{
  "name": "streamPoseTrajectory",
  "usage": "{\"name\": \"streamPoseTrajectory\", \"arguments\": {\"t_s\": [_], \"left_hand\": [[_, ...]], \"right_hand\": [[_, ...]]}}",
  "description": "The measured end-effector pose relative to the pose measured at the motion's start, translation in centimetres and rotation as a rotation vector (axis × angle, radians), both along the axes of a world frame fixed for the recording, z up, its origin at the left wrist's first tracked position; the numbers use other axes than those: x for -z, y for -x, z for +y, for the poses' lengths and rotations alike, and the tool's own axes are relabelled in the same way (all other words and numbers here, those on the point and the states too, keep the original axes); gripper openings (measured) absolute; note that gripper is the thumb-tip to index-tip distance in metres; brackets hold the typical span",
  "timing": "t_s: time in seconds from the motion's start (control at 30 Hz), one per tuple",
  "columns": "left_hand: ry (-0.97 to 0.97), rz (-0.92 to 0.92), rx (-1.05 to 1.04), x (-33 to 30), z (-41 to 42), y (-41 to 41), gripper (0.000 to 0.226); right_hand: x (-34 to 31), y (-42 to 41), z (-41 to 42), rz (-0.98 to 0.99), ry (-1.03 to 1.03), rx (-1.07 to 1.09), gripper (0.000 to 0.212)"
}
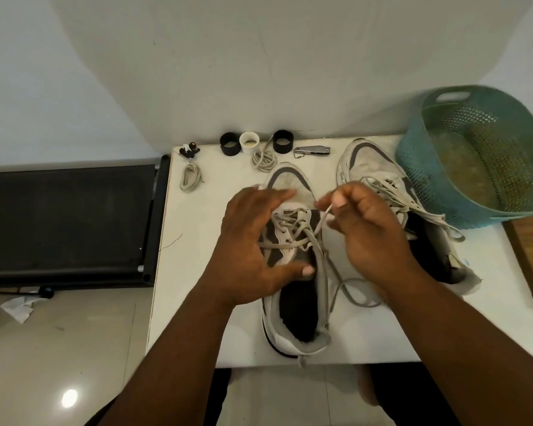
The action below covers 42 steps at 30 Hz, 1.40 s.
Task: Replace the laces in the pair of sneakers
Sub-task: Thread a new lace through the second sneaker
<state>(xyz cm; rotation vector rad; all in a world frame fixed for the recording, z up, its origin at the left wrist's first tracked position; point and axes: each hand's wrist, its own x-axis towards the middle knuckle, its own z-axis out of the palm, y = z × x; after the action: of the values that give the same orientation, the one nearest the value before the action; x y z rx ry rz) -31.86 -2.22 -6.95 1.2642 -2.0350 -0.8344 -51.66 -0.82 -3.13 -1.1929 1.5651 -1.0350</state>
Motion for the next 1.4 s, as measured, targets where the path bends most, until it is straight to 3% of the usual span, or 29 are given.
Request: {"name": "streamPoseTrajectory", "arguments": {"t_s": [0.07, 0.1, 0.13, 0.17, 0.2, 0.27, 0.3, 0.37, 0.43, 0.53, 0.57, 0.6, 0.63, 0.7, 0.73, 0.8, 0.87, 0.97, 1.0, 1.07, 1.1, 1.13, 1.2, 1.23, 1.27, 1.33, 1.4], "left_hand": [[-0.082, -0.043, 0.004, 0.1, 0.3, 0.2, 0.109], [-0.088, -0.035, -0.007, 0.2, 0.4, 0.3, 0.111], [-0.077, -0.024, -0.024, 0.3, 0.5, 0.5, 0.111], [-0.06, -0.009, -0.049, 0.2, 0.6, 0.6, 0.11], [-0.042, 0.008, -0.077, 0.2, 0.5, 0.6, 0.108], [-0.019, 0.047, -0.125, 0.3, 0.4, 0.6, 0.106], [-0.009, 0.07, -0.139, 0.3, 0.4, 0.7, 0.106], [0.008, 0.116, -0.146, 0.4, 0.5, 0.8, 0.107], [0.03, 0.128, -0.141, 0.5, 0.4, 0.7, 0.106], [0.038, 0.118, -0.136, 0.6, 0.3, 0.7, 0.106], [0.037, 0.117, -0.135, 0.6, 0.3, 0.7, 0.107], [0.034, 0.117, -0.134, 0.6, 0.3, 0.7, 0.108], [0.03, 0.117, -0.135, 0.6, 0.3, 0.6, 0.108], [0.029, 0.116, -0.145, 0.5, 0.3, 0.6, 0.107], [0.025, 0.117, -0.152, 0.5, 0.2, 0.6, 0.107], [0.017, 0.119, -0.165, 0.5, 0.2, 0.6, 0.107], [0.017, 0.121, -0.173, 0.6, 0.2, 0.6, 0.105], [0.016, 0.125, -0.181, 0.6, 0.2, 0.5, 0.101], [0.015, 0.126, -0.182, 0.6, 0.2, 0.5, 0.099], [0.017, 0.131, -0.179, 0.6, 0.3, 0.5, 0.098], [0.021, 0.132, -0.18, 0.5, 0.3, 0.5, 0.098], [0.024, 0.134, -0.185, 0.4, 0.3, 0.5, 0.099], [0.027, 0.136, -0.194, 0.3, 0.3, 0.5, 0.101], [0.031, 0.138, -0.194, 0.3, 0.2, 0.5, 0.1], [0.035, 0.141, -0.193, 0.3, 0.2, 0.5, 0.099], [0.041, 0.148, -0.184, 0.3, 0.3, 0.6, 0.096], [0.04, 0.151, -0.18, 0.3, 0.3, 0.5, 0.098]], "right_hand": [[-1.2, -0.3, -0.1, -0.509, 0.015, 0.066, 0.025], [-1.9, -0.2, -0.1, -0.664, 0.03, 0.062, 0.025], [-2.3, 0.1, -0.1, -0.627, 0.068, 0.047, 0.025], [-2.5, 0.6, -0.1, -0.38, 0.121, -0.001, 0.024], [-2.5, 1.0, -0.2, -0.001, 0.152, -0.074, 0.022], [-2.3, 1.3, -0.2, 0.641, 0.068, -0.298, 0.017], [-2.1, 1.4, 0.0, 0.765, -0.012, -0.396, 0.019], [-1.7, 1.5, 0.1, 0.772, -0.066, -0.482, 0.021], [-2.2, 1.5, -0.1, 0.482, -0.013, -0.393, 0.029], [-3.4, 1.4, -0.4, -0.435, 0.023, -0.106, 0.034], [-3.5, 1.4, -0.4, -0.579, -0.002, -0.061, 0.034], [-3.5, 1.3, -0.3, -0.542, -0.017, -0.044, 0.036], [-3.2, 1.4, -0.3, -0.318, -0.004, -0.075, 0.035], [-2.5, 1.8, -0.4, 0.435, -0.032, -0.253, 0.015], [-2.5, 1.8, -0.2, 0.694, -0.065, -0.359, 0.012], [-2.4, 1.9, 0.1, 0.773, -0.129, -0.464, 0.018], [-2.8, 1.7, 0.0, 0.46, -0.1, -0.381, 0.024], [-3.7, 1.8, -0.3, -0.477, -0.033, -0.074, 0.027], [-3.9, 1.8, -0.3, -0.642, -0.01, -0.049, 0.028], [-4.0, 1.9, -0.3, -0.726, 0.013, -0.062, 0.026], [-4.1, 2.1, -0.4, -0.644, 0.002, -0.078, 0.025], [-4.1, 2.3, -0.4, -0.404, -0.007, -0.135, 0.023], [-3.7, 2.9, -0.4, 0.421, -0.065, -0.355, 0.009], [-3.4, 3.0, -0.3, 0.719, -0.1, -0.493, 0.017], [-3.2, 3.0, 0.0, 0.817, -0.12, -0.574, 0.018], [-3.6, 3.0, 0.2, 0.672, -0.103, -0.555, 0.02], [-4.0, 3.1, -0.1, 0.236, -0.025, -0.309, 0.028]]}}
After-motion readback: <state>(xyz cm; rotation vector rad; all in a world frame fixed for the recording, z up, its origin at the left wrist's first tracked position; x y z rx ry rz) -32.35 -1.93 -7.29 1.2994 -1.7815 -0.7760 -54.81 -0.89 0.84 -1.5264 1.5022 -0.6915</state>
